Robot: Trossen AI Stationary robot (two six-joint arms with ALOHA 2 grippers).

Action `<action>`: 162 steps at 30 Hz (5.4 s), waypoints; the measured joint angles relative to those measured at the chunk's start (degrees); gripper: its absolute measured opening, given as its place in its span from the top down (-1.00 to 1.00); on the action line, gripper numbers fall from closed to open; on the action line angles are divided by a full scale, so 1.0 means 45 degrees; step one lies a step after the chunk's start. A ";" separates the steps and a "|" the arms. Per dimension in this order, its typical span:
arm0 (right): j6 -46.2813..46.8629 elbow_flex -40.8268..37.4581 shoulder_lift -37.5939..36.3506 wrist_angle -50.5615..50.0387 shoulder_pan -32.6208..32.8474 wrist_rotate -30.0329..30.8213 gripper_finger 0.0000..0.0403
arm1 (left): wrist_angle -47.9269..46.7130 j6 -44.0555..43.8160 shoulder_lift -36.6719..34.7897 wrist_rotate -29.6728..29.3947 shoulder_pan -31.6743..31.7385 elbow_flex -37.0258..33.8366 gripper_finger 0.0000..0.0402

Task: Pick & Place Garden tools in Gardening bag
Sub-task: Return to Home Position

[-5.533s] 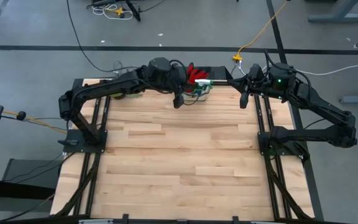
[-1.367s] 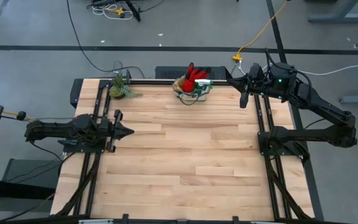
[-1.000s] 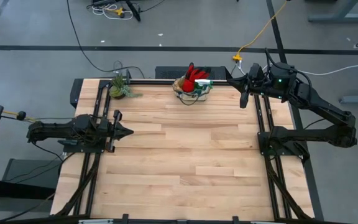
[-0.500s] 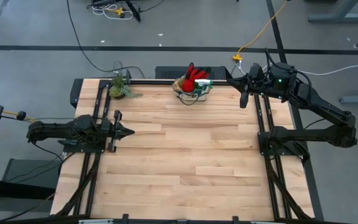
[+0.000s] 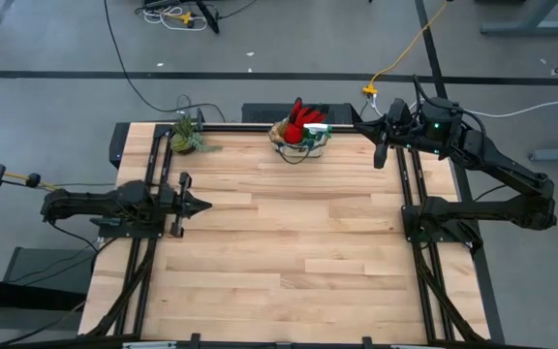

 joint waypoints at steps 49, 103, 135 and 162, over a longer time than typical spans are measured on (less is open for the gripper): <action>0.0001 0.0000 -0.0001 0.0000 0.0000 0.0005 1.00 | -0.0332 0.0637 0.0044 -0.0297 0.0000 -0.0034 0.82; 0.0725 -0.0005 0.0219 0.7634 0.1803 -0.1139 1.00 | -0.0302 0.0630 0.0044 -0.0288 0.0005 -0.0039 0.82; -0.1269 -0.3245 -0.2134 0.8979 0.5962 0.1131 1.00 | -0.0306 0.0632 0.0042 -0.0289 0.0002 -0.0039 0.82; -0.1641 -1.0677 -0.7747 1.1279 0.6621 0.2676 1.00 | -0.0307 0.0635 0.0044 -0.0291 0.0001 -0.0043 0.82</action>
